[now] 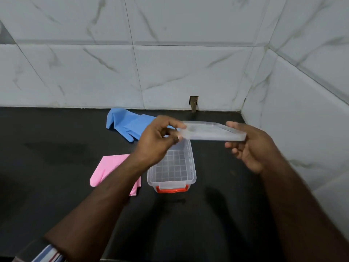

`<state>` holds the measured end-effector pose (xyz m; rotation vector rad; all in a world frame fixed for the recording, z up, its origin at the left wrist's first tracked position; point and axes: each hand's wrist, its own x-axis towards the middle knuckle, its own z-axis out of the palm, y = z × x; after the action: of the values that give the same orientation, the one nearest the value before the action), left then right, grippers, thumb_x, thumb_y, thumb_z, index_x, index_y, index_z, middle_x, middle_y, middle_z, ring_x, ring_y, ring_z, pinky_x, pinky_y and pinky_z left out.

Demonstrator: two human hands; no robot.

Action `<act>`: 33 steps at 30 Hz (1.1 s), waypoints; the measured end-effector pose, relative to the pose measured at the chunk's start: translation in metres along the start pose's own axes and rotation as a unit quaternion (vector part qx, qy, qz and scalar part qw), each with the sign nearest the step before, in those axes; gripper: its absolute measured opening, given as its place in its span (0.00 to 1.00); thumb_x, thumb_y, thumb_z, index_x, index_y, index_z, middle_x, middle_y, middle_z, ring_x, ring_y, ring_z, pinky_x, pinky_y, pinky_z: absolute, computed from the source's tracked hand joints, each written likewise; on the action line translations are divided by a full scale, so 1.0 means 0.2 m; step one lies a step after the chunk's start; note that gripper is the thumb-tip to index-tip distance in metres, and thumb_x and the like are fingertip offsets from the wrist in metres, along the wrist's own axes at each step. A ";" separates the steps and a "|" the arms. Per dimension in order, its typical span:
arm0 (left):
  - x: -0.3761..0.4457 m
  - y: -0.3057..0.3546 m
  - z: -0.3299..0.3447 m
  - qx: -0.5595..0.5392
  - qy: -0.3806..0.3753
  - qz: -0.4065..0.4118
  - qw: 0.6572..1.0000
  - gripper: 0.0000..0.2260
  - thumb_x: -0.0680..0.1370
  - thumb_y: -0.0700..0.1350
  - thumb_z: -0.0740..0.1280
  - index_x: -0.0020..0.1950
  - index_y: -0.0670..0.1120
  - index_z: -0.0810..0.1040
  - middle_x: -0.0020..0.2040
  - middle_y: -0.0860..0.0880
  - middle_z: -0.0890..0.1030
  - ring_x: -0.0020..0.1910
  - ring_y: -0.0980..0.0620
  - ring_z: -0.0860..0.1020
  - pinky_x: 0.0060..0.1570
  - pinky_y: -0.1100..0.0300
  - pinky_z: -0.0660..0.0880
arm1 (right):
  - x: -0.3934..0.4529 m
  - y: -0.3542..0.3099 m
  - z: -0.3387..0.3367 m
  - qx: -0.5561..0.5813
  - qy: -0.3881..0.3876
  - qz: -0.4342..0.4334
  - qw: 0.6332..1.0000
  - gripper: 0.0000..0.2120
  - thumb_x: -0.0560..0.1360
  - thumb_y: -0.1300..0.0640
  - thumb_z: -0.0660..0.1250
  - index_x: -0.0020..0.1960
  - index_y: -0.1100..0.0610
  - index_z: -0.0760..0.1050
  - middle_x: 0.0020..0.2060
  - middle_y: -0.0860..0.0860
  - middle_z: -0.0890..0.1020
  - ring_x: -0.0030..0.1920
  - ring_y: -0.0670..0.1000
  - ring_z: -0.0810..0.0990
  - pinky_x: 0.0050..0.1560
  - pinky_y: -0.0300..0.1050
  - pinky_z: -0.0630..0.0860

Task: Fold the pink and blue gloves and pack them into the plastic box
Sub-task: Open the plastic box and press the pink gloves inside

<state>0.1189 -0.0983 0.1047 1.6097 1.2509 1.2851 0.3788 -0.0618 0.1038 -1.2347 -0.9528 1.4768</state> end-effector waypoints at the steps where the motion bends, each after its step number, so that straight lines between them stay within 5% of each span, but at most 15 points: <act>1: -0.01 -0.02 0.03 0.023 -0.022 -0.004 0.999 0.16 0.77 0.34 0.71 0.49 0.57 0.83 0.56 0.48 0.81 0.51 0.49 0.82 0.50 0.54 0.81 | 0.01 0.01 -0.04 -0.001 0.013 -0.003 1.000 0.09 0.77 0.55 0.68 0.55 0.56 0.81 0.43 0.57 0.86 0.31 0.49 0.81 0.26 0.40 0.75; 7: -0.03 -0.14 0.17 0.101 -0.063 -0.066 0.991 0.12 0.81 0.39 0.66 0.57 0.56 0.81 0.51 0.60 0.82 0.53 0.62 0.81 0.61 0.56 0.79 | 0.07 0.19 -0.25 -0.134 0.128 -0.007 0.983 0.12 0.73 0.63 0.71 0.56 0.57 0.81 0.39 0.55 0.86 0.31 0.51 0.82 0.30 0.42 0.79; 14: -0.04 -0.21 0.24 0.134 -0.032 -0.074 0.988 0.12 0.81 0.44 0.66 0.63 0.57 0.79 0.49 0.60 0.81 0.51 0.60 0.80 0.44 0.76 0.74 | 0.12 0.48 -0.31 -0.197 0.185 0.027 0.962 0.07 0.76 0.66 0.65 0.51 0.58 0.80 0.33 0.56 0.81 0.28 0.49 0.75 0.26 0.40 0.75; 21: -0.07 -0.22 0.26 0.111 -0.050 -0.097 0.988 0.13 0.82 0.43 0.66 0.65 0.56 0.78 0.49 0.60 0.81 0.53 0.60 0.81 0.52 0.71 0.74 | 0.15 0.65 -0.35 -0.251 0.214 0.034 0.943 0.09 0.75 0.64 0.65 0.52 0.60 0.81 0.36 0.56 0.83 0.32 0.54 0.79 0.37 0.48 0.78; 24: -0.07 -0.20 0.22 0.112 -0.039 -0.096 0.988 0.14 0.81 0.44 0.66 0.65 0.57 0.78 0.50 0.60 0.83 0.53 0.61 0.81 0.53 0.69 0.75 | 0.13 0.64 -0.37 -0.356 0.224 0.000 0.907 0.13 0.72 0.59 0.69 0.56 0.60 0.83 0.44 0.56 0.85 0.45 0.57 0.82 0.51 0.49 0.76; 27: -0.07 -0.19 0.09 0.110 -0.008 -0.100 0.989 0.13 0.81 0.44 0.67 0.64 0.56 0.79 0.49 0.57 0.83 0.52 0.58 0.82 0.52 0.66 0.78 | 0.10 0.59 -0.34 -0.400 0.240 -0.032 0.884 0.14 0.72 0.59 0.71 0.57 0.60 0.82 0.52 0.57 0.85 0.54 0.59 0.82 0.56 0.48 0.73; 33: -0.08 -0.28 -0.33 0.074 0.146 -0.162 0.973 0.10 0.79 0.40 0.69 0.59 0.49 0.83 0.49 0.47 0.86 0.49 0.51 0.83 0.52 0.60 0.78 | 0.02 0.35 -0.09 -0.308 0.212 -0.092 0.923 0.13 0.73 0.57 0.73 0.58 0.56 0.82 0.44 0.53 0.85 0.42 0.51 0.82 0.49 0.46 0.76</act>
<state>0.0414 -0.1008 0.0643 1.2724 1.7466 1.2724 0.3833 -0.0742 0.0334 -1.7657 -1.2298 0.7169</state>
